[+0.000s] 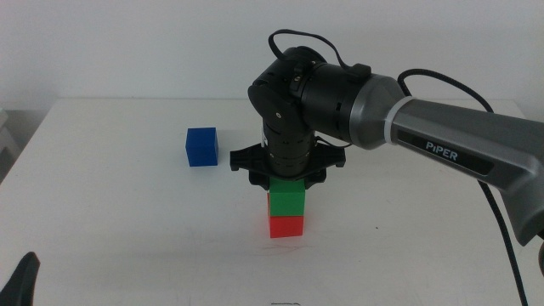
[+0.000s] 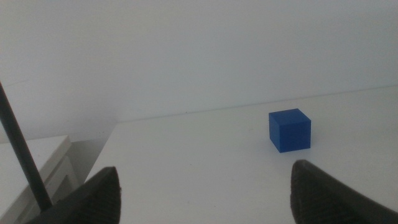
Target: Stack red cubes first, then green, then blue cubes in a specific spot.
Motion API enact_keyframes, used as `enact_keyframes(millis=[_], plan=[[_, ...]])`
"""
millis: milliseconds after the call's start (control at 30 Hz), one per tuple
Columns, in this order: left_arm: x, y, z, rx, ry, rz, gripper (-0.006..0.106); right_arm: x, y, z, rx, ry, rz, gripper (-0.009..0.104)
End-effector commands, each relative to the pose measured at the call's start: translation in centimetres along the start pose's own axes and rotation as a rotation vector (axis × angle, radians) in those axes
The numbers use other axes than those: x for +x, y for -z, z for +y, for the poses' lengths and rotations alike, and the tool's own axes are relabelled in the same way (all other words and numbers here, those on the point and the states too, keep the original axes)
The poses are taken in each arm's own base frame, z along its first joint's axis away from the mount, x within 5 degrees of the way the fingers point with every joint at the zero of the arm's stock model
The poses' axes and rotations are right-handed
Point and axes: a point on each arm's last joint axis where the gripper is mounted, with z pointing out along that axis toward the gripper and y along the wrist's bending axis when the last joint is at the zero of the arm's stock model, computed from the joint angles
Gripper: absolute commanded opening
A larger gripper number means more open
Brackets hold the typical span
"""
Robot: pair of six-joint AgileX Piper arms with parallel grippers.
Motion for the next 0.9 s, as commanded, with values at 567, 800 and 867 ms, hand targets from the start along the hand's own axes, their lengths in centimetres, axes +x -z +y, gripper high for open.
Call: enact_keyframes(millis=[567,800,867], plan=[[-1.0,0.2,0.1,-0.007,0.012,-0.101,0.093,-1.7,10.8,-3.2,-0.074,0.064,-0.175,0.072],[-1.0,0.2,0.1,-0.007,0.012,-0.101,0.093,-0.3,20.8,-8.5,-0.089,0.197,-0.29,0.072],[-1.0,0.2,0.1,-0.007,0.012,-0.101,0.093,0.3,23.2,-10.2,-0.125,0.234,-0.323,0.072]])
